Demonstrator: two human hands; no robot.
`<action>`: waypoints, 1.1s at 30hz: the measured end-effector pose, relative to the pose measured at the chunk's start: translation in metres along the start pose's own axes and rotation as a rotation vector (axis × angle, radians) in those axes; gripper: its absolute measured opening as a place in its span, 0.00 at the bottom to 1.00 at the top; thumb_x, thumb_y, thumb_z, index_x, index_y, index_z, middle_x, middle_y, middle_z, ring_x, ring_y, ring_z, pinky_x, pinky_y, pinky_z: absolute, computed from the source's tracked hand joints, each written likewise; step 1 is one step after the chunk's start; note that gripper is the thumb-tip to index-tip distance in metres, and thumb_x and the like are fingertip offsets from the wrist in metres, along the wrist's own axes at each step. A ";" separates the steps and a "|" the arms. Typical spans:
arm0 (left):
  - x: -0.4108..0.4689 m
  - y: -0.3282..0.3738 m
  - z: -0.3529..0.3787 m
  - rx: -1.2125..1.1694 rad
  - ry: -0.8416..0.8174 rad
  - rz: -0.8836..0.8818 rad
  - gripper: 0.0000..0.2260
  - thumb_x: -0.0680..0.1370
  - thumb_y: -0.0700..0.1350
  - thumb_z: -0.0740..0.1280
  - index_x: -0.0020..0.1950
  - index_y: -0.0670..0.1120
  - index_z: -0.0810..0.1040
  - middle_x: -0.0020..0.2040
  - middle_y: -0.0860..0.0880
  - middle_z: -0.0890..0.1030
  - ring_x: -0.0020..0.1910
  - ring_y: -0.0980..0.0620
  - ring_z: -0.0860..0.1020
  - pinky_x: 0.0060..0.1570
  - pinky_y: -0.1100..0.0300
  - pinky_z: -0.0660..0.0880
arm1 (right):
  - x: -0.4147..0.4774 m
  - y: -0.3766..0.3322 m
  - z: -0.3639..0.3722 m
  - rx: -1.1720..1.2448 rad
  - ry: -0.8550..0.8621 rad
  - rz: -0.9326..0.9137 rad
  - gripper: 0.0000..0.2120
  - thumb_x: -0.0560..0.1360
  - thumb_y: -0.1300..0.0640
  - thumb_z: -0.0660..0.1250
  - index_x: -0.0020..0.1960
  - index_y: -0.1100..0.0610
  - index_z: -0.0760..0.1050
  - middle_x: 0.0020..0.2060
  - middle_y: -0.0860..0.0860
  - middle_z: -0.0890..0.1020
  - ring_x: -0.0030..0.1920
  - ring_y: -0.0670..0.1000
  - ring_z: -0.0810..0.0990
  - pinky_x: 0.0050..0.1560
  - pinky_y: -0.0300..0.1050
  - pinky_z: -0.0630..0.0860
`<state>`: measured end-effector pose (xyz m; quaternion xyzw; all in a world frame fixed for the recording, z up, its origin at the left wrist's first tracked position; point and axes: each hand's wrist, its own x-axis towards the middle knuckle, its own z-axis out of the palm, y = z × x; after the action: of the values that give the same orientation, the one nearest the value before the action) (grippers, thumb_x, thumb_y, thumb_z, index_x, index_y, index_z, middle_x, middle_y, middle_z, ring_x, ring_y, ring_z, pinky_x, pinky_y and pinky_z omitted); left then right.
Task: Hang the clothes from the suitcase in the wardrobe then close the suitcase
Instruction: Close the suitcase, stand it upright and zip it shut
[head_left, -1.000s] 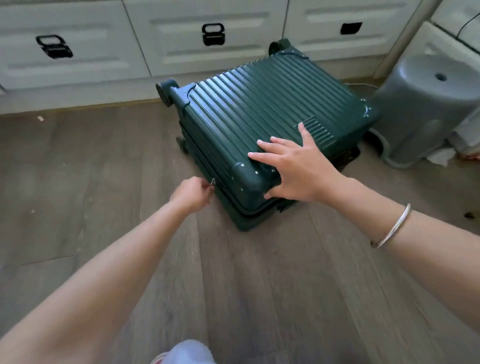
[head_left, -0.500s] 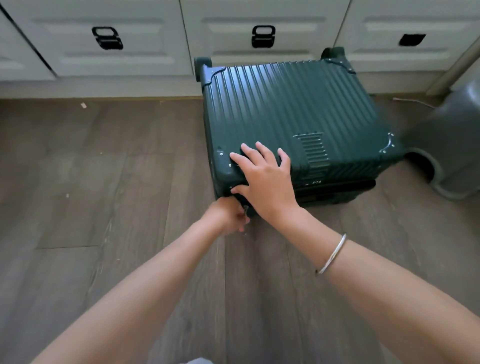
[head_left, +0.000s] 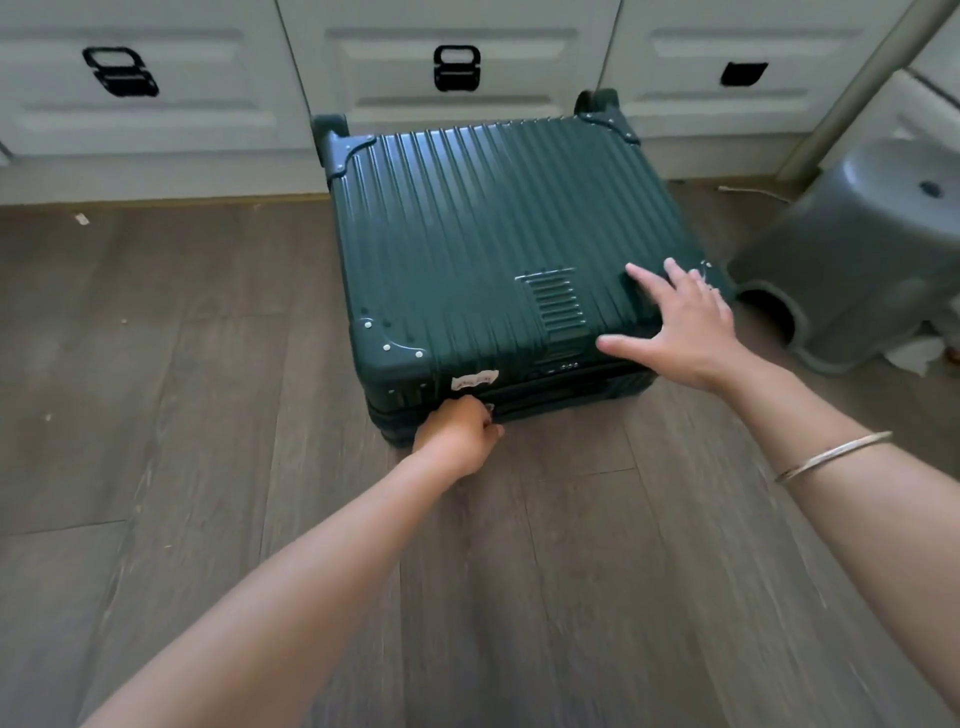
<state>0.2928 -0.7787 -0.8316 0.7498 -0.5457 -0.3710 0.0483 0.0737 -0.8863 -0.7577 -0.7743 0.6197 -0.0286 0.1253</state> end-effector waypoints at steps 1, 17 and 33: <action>0.000 0.005 0.002 -0.009 0.002 0.000 0.13 0.79 0.52 0.64 0.39 0.45 0.79 0.40 0.45 0.79 0.46 0.41 0.80 0.45 0.56 0.76 | -0.001 0.004 0.002 -0.018 -0.013 -0.013 0.45 0.67 0.30 0.66 0.77 0.40 0.50 0.78 0.53 0.49 0.78 0.56 0.46 0.77 0.56 0.45; -0.035 0.117 -0.033 0.434 0.287 0.498 0.14 0.80 0.52 0.58 0.45 0.44 0.77 0.43 0.47 0.79 0.46 0.42 0.78 0.40 0.57 0.71 | 0.005 0.021 -0.009 0.506 0.191 0.312 0.34 0.72 0.48 0.64 0.76 0.47 0.57 0.77 0.50 0.59 0.76 0.53 0.55 0.75 0.51 0.53; 0.003 0.113 -0.069 0.352 0.449 0.404 0.28 0.78 0.63 0.58 0.74 0.52 0.64 0.76 0.46 0.61 0.76 0.48 0.56 0.73 0.48 0.50 | -0.035 0.001 -0.036 0.825 -0.613 0.458 0.19 0.78 0.46 0.57 0.62 0.57 0.70 0.36 0.60 0.79 0.37 0.55 0.81 0.40 0.41 0.77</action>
<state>0.2468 -0.8492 -0.7297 0.6862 -0.7146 -0.0802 0.1097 0.0577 -0.8588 -0.7191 -0.4796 0.6449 -0.0144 0.5949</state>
